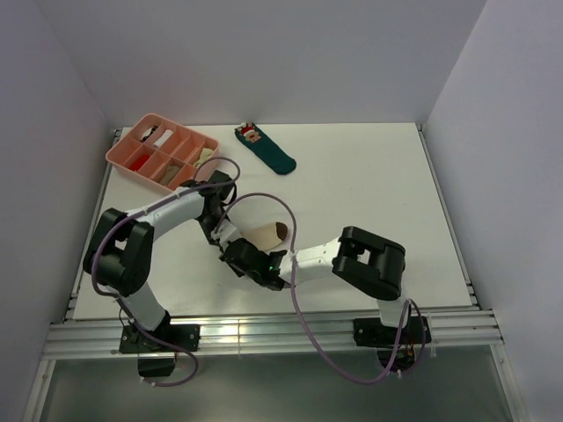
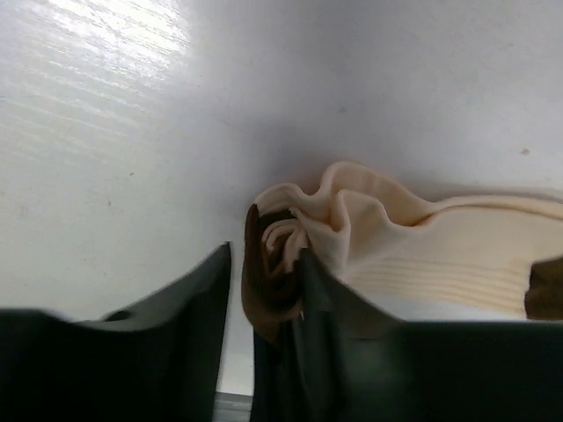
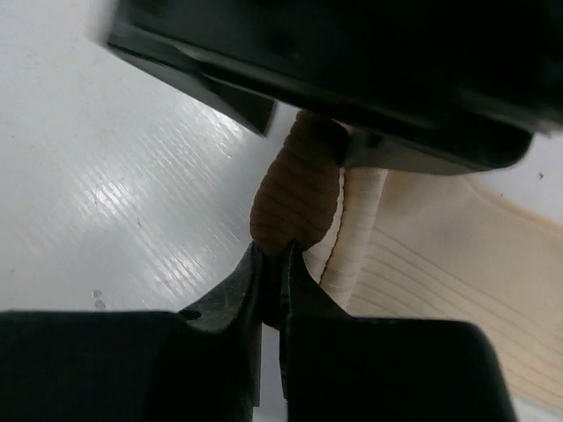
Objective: Roll the socks
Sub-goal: Roll the sock at the center of the board.
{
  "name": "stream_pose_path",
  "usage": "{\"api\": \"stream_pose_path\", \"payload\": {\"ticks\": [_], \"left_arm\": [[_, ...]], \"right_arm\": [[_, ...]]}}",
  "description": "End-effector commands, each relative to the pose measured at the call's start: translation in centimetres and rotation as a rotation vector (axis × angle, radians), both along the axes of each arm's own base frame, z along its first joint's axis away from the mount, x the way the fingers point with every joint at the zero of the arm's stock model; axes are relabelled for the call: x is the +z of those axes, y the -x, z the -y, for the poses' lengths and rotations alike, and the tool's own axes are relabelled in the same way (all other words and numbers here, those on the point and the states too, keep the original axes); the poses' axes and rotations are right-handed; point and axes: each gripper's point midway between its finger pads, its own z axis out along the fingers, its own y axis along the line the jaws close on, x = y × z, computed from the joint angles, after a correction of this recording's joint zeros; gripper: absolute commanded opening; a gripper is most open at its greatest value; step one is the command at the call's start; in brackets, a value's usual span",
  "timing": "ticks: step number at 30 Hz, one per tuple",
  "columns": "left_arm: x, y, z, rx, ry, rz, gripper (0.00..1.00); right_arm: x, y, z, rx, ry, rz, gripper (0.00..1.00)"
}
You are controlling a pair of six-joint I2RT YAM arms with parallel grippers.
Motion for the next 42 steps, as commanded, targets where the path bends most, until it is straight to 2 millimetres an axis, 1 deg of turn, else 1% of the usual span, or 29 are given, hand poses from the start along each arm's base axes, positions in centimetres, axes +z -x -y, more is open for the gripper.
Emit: {"api": "stream_pose_path", "payload": {"ticks": [1, 2, 3, 5, 6, 7, 8, 9, 10, 11, 12, 13, 14, 15, 16, 17, 18, 19, 20, 21, 22, 23, 24, 31, 33, 37, 38, 39, 42], "left_arm": [[3.0, -1.0, 0.4, 0.011, 0.051, 0.122, 0.45], [3.4, -1.2, 0.4, 0.027, 0.062, 0.145, 0.55], [4.0, -1.9, 0.6, 0.035, 0.080, 0.188, 0.68], [5.3, -2.2, 0.3, 0.069, 0.105, 0.258, 0.77], [6.6, -2.8, 0.5, 0.081, 0.140, 0.318, 0.79], [6.5, -2.6, 0.2, 0.092, 0.148, 0.333, 0.79], [6.9, -2.9, -0.1, 0.115, 0.162, 0.356, 0.79], [7.6, -3.0, -0.3, 0.122, 0.187, 0.396, 0.79], [7.9, -3.2, -0.5, 0.132, 0.202, 0.416, 0.79], [8.0, -3.1, -0.4, 0.129, 0.217, 0.431, 0.78], [8.2, -2.9, -0.4, 0.128, 0.244, 0.461, 0.78], [8.2, -2.7, -0.3, 0.126, 0.263, 0.473, 0.78], [8.8, -2.4, 0.3, 0.109, 0.311, 0.493, 0.77], [7.6, -1.5, 0.2, 0.106, 0.319, 0.477, 0.77], [7.8, -1.7, 0.5, 0.115, 0.352, 0.502, 0.76], [7.6, -1.3, 0.8, 0.115, 0.379, 0.500, 0.76], [6.6, -0.5, 0.4, 0.123, 0.383, 0.495, 0.76], [6.5, -0.2, 0.8, 0.127, 0.418, 0.497, 0.76], [6.9, -0.2, 1.5, 0.118, 0.467, 0.515, 0.75], [6.1, 0.4, 1.5, 0.120, 0.485, 0.509, 0.76], [5.8, 0.6, 1.6, 0.127, 0.504, 0.508, 0.75], [6.0, 0.5, 1.9, 0.123, 0.527, 0.522, 0.75], [5.2, 1.0, 1.9, 0.124, 0.531, 0.509, 0.75], [3.2, 1.1, 2.6, 0.107, 0.543, 0.464, 0.76], [3.0, 0.6, 2.9, 0.102, 0.554, 0.480, 0.75], [1.8, 0.3, 3.0, 0.099, 0.530, 0.458, 0.71], [1.0, 0.4, 3.0, 0.100, 0.517, 0.434, 0.71], [0.9, 0.2, 3.1, 0.093, 0.514, 0.431, 0.70], [-0.3, 0.5, 2.8, 0.096, 0.481, 0.398, 0.67]], "right_arm": [[-0.7, 1.1, 1.5, 0.026, -0.064, -0.166, 0.00], [-0.8, 1.2, 1.8, 0.032, -0.071, -0.193, 0.00], [-0.4, 0.8, 2.0, 0.029, -0.092, -0.211, 0.00], [-0.3, 1.7, 1.8, 0.068, -0.138, -0.283, 0.00], [-0.2, 1.2, 2.1, 0.060, -0.156, -0.304, 0.00], [-0.1, 2.0, 1.7, 0.089, -0.192, -0.363, 0.00], [-0.1, 2.1, 1.9, 0.097, -0.219, -0.390, 0.00], [-0.1, 1.6, 2.3, 0.077, -0.253, -0.433, 0.00], [-0.3, 2.3, 2.4, 0.108, -0.274, -0.487, 0.00], [-0.1, 2.2, 2.2, 0.121, -0.309, -0.511, 0.00], [0.0, 1.5, 2.7, 0.095, -0.347, -0.548, 0.00], [-0.3, 1.7, 3.0, 0.095, -0.362, -0.580, 0.00], [-0.2, 2.0, 2.8, 0.128, -0.394, -0.617, 0.00], [-0.1, 2.0, 2.9, 0.119, -0.420, -0.653, 0.00], [0.0, 1.3, 3.2, 0.116, -0.454, -0.665, 0.00], [-0.3, 1.8, 3.3, 0.133, -0.466, -0.707, 0.00], [-0.4, 1.8, 3.4, 0.122, -0.485, -0.742, 0.00], [-0.7, 1.4, 3.9, 0.111, -0.501, -0.764, 0.00], [-0.9, 1.3, 3.8, 0.117, -0.521, -0.778, 0.00], [-0.9, 1.8, 3.8, 0.133, -0.540, -0.829, 0.00], [-0.8, 1.7, 3.8, 0.140, -0.563, -0.836, 0.00], [-1.4, 1.4, 4.2, 0.128, -0.566, -0.855, 0.00], [-1.5, 1.5, 4.3, 0.129, -0.569, -0.875, 0.00], [-2.7, 1.5, 4.7, 0.123, -0.590, -0.946, 0.00], [-2.8, 1.5, 4.8, 0.122, -0.587, -0.947, 0.00], [-3.2, 1.4, 4.9, 0.116, -0.584, -0.957, 0.00], [-3.2, 1.3, 4.8, 0.115, -0.585, -0.958, 0.00], [-3.1, 1.2, 4.9, 0.116, -0.587, -0.958, 0.00], [-3.2, 1.1, 4.9, 0.110, -0.586, -0.958, 0.00]]}}
